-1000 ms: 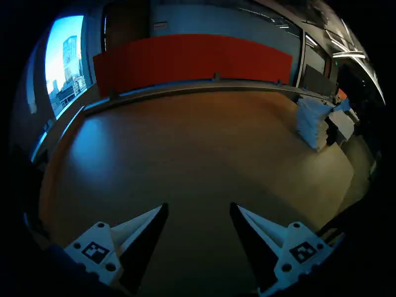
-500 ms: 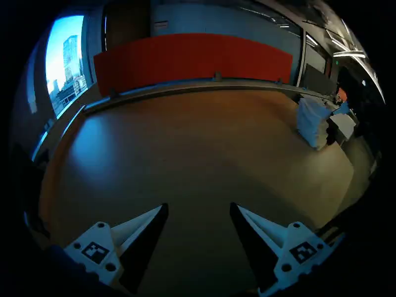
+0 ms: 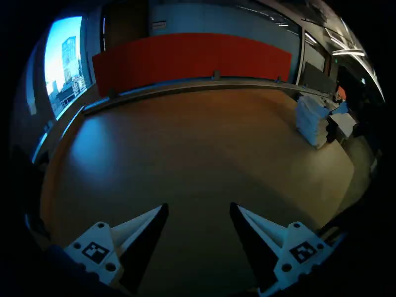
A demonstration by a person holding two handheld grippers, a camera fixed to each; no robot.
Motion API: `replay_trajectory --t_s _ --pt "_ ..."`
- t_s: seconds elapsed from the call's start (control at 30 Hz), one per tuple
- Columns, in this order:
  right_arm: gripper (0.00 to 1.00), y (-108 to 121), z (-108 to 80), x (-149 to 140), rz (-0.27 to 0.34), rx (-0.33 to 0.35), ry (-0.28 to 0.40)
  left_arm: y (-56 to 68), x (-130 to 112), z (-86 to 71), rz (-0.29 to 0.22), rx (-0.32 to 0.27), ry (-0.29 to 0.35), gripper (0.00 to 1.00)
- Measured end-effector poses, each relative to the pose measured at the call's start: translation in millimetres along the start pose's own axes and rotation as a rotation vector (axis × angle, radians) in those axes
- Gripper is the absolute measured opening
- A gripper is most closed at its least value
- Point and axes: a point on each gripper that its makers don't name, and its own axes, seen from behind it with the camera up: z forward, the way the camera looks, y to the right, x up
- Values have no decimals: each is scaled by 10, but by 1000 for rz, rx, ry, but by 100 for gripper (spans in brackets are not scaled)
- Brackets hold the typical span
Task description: Fold towel
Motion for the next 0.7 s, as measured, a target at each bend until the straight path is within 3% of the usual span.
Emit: replay_trajectory --t_s 0.7 --pt "79 136 -66 31 6 -68 22 -6 4 2 1 -6 1 92"
